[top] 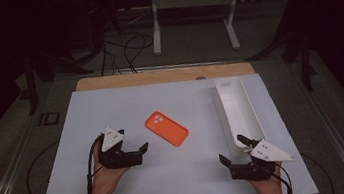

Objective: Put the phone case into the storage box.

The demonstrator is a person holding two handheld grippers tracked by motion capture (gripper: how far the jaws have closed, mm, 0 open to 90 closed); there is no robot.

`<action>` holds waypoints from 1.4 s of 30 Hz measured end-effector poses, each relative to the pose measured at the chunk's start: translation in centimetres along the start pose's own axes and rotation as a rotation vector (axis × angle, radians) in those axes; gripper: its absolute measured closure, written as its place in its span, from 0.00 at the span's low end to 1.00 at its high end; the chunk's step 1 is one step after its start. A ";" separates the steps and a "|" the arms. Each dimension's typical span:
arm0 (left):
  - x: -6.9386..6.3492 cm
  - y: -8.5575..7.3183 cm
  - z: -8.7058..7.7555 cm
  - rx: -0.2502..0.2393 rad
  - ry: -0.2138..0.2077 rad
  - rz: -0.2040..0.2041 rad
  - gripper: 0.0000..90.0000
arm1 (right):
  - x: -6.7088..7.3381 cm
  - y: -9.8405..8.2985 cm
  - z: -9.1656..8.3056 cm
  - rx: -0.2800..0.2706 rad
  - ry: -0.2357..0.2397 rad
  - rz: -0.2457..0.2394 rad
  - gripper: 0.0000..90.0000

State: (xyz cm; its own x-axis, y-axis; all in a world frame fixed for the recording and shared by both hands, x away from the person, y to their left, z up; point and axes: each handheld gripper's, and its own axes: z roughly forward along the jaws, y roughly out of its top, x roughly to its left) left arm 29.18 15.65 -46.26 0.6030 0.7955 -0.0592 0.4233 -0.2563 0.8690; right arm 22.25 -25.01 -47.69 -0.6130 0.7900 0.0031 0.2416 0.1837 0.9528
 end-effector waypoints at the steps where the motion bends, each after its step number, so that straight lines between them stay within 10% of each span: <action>1: 0.0 0.1 0.2 0.000 -0.002 -0.004 0.05 | 0.0 0.0 0.0 0.001 -0.001 0.000 0.11; 42: -1.1 1.6 5.3 0.058 -0.020 0.011 0.25 | -0.5 -0.1 -0.1 0.001 -0.017 0.004 0.11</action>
State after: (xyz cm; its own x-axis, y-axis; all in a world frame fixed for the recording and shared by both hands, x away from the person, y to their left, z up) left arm 32.78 11.50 -47.44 0.6213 0.7812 -0.0601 0.4544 -0.2968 0.8399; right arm 22.47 -25.51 -47.74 -0.5994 0.8005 0.0023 0.2453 0.1809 0.9524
